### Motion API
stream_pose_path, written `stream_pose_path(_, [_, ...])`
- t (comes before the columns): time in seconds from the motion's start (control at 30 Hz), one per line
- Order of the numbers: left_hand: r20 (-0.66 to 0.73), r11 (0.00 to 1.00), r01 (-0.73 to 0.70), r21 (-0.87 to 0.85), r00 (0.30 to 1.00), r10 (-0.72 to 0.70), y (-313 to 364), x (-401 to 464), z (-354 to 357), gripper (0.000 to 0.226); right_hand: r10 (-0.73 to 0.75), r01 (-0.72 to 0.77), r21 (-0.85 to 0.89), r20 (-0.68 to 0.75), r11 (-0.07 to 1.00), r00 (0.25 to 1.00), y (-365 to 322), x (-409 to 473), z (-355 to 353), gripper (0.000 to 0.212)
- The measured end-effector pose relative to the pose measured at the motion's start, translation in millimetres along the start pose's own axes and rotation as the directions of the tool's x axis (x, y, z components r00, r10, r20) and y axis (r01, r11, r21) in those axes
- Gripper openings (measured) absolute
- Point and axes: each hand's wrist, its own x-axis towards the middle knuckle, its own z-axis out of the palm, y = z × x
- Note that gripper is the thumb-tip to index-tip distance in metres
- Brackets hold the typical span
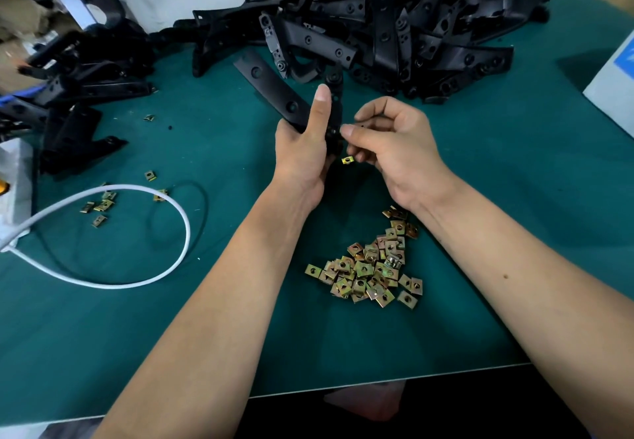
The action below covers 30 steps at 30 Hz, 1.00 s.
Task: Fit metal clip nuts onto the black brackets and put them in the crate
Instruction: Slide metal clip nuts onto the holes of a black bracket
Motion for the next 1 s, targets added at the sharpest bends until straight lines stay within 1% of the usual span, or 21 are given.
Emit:
stream_pose_path(0.1, [0.019,1.000,0.021,-0.013,1.000,-0.021,-1,1,-1,0.044,0.001,-0.001,-0.002,0.019,1.000,1.000,0,0,1,0.022])
stream_pose_path(0.2, [-0.001,0.998,0.046,-0.051,0.999,-0.046,1,0,-1,0.048,0.004,-0.004,0.013,0.016,1.000,1.000,1,-1,3,0.023])
stream_pose_path(0.3, [-0.029,0.996,0.052,-0.073,0.998,-0.054,0,1,-2,0.071,-0.001,0.001,0.035,0.001,0.999,1.000,0,-1,2,0.022])
stream_pose_path(0.33, [-0.038,0.996,0.046,-0.073,0.998,-0.049,0,1,-1,0.073,-0.003,0.003,0.037,0.000,0.999,1.000,0,-1,1,0.022])
stream_pose_path(0.37, [-0.041,0.997,0.040,-0.073,0.998,-0.043,0,0,-1,0.070,-0.005,0.005,0.034,0.001,0.999,1.000,0,-1,1,0.022])
stream_pose_path(0.43, [-0.038,0.996,0.034,-0.077,0.999,-0.037,0,1,0,0.052,-0.007,0.006,0.021,0.009,1.000,1.000,0,-1,2,0.022])
stream_pose_path(0.47, [-0.038,0.997,0.038,-0.074,0.998,-0.041,0,1,0,0.047,-0.006,0.006,0.014,0.011,1.000,1.000,0,-2,2,0.022])
stream_pose_path(0.53, [-0.045,0.998,0.037,-0.052,0.998,-0.039,-2,2,-1,0.048,-0.005,0.005,0.008,0.011,1.000,1.000,0,-2,3,0.022])
stream_pose_path(0.63, [-0.047,1.000,-0.011,-0.007,0.999,0.010,-6,4,1,0.047,-0.003,0.003,0.013,0.009,1.000,1.000,1,-2,2,0.022])
stream_pose_path(0.73, [-0.072,1.000,-0.022,0.014,0.997,0.023,-9,6,1,0.045,0.005,-0.005,0.018,0.018,1.000,1.000,0,-2,2,0.023])
stream_pose_path(0.87, [-0.136,0.998,-0.061,-0.006,0.989,0.060,-11,8,1,0.029,0.006,-0.006,0.006,0.025,1.000,1.000,0,-2,3,0.025])
stream_pose_path(1.0, [-0.154,0.994,-0.102,0.027,0.983,0.105,-12,6,2,0.026,-0.033,0.034,-0.053,0.027,0.998,0.999,-1,-4,3,0.025])
